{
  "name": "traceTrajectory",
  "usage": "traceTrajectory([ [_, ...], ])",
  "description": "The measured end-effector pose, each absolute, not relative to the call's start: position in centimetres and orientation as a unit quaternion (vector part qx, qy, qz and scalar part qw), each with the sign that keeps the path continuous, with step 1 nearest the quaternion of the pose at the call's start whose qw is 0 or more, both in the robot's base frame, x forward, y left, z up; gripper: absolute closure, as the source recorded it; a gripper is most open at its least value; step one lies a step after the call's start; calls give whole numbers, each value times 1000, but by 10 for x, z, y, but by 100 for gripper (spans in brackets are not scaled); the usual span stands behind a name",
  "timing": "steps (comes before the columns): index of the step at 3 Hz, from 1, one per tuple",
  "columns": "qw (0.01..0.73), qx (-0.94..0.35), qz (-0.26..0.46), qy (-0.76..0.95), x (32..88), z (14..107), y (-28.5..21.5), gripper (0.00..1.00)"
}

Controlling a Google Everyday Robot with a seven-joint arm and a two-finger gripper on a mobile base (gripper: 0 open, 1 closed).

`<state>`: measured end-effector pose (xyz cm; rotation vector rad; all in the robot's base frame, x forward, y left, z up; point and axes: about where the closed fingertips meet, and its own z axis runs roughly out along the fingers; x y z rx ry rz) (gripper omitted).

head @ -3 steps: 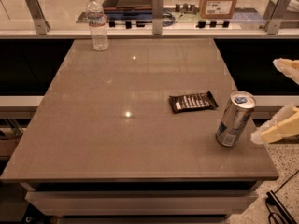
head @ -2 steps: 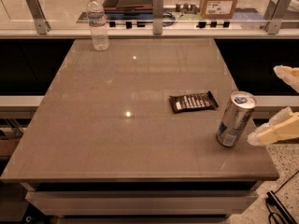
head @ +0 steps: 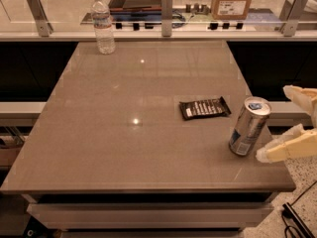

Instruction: Move redbull can near water bottle

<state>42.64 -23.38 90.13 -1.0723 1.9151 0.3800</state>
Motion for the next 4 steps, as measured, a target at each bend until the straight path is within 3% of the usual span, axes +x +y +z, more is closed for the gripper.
traceTrajectory([
  [4, 541, -379, 217, 719, 448, 880, -198, 0],
])
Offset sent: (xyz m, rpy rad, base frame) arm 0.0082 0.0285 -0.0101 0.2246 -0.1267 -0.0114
